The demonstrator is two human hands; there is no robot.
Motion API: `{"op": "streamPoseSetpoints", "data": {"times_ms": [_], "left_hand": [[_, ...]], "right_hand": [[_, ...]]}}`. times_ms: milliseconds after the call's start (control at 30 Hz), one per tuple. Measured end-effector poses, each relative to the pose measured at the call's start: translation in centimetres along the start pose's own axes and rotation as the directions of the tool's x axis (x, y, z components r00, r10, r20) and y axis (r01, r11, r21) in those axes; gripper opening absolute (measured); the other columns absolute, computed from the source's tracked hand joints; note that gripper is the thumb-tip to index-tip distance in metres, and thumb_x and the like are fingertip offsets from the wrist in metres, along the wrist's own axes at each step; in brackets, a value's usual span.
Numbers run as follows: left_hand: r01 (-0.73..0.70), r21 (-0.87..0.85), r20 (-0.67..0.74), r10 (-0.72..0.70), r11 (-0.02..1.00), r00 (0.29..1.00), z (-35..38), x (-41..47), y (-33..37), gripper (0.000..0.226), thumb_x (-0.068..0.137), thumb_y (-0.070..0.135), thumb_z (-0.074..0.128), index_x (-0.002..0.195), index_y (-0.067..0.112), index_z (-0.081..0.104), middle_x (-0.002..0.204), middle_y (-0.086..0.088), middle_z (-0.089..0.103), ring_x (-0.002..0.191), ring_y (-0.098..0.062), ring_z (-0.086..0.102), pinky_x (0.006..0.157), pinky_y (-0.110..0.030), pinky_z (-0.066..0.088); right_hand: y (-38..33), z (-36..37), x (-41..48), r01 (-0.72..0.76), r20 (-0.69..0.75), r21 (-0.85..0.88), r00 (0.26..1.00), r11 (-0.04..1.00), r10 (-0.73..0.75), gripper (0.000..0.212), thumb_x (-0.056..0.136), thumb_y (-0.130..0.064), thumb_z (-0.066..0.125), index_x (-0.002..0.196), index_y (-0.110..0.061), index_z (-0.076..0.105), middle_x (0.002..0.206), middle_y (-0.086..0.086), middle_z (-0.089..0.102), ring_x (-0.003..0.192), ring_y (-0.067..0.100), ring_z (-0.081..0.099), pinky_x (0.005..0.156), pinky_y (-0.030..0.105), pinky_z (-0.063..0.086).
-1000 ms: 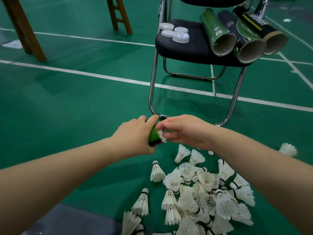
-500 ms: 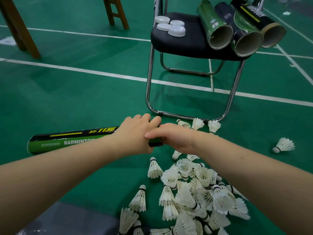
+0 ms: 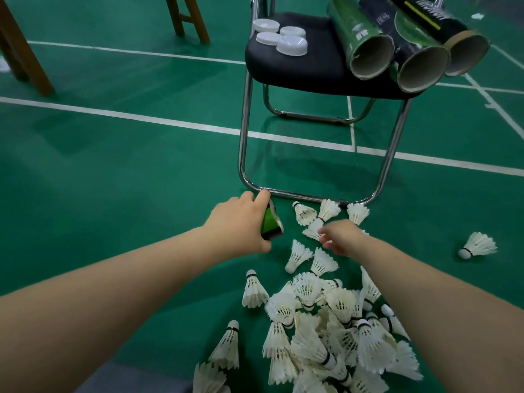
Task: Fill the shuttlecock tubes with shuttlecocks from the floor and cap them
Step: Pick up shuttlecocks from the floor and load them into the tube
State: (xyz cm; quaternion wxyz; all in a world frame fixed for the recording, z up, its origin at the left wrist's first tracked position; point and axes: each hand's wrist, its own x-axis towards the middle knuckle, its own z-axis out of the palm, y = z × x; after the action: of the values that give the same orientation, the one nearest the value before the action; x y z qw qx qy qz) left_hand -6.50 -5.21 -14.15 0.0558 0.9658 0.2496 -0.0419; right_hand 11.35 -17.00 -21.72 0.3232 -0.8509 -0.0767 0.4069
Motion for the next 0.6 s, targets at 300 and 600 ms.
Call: {"op": "streamPoseSetpoints", "data": {"times_ms": [300,600], "left_hand": [[-0.036,0.041,0.066,0.033,0.998,0.997,2.6,2.8,0.7,0.066,0.073,0.044,0.066,0.124,0.019,0.032,0.1,-0.003,0.045,0.083,-0.023,0.044,0.065,-0.033,0.041],[-0.041,0.063,0.13,0.032,0.997,0.991,4.5,4.2,1.4,0.066,0.074,0.045,0.066,0.124,0.02,0.031,0.106,-0.005,0.046,0.09,-0.025,0.049,0.067,-0.034,0.042]], "right_hand": [[3.9,-0.1,3.7,0.066,-0.013,-0.678,0.995,0.732,-0.102,0.029,0.095,-0.013,0.036,0.112,-0.003,0.057,0.115,0.014,0.06,0.102,0.027,0.056,0.079,0.028,0.043],[3.2,0.8,7.8,0.08,-0.003,-0.541,0.995,0.837,-0.097,0.047,0.091,-0.01,0.041,0.137,-0.01,0.037,0.132,0.014,0.049,0.114,0.03,0.052,0.083,0.03,0.043]]}}
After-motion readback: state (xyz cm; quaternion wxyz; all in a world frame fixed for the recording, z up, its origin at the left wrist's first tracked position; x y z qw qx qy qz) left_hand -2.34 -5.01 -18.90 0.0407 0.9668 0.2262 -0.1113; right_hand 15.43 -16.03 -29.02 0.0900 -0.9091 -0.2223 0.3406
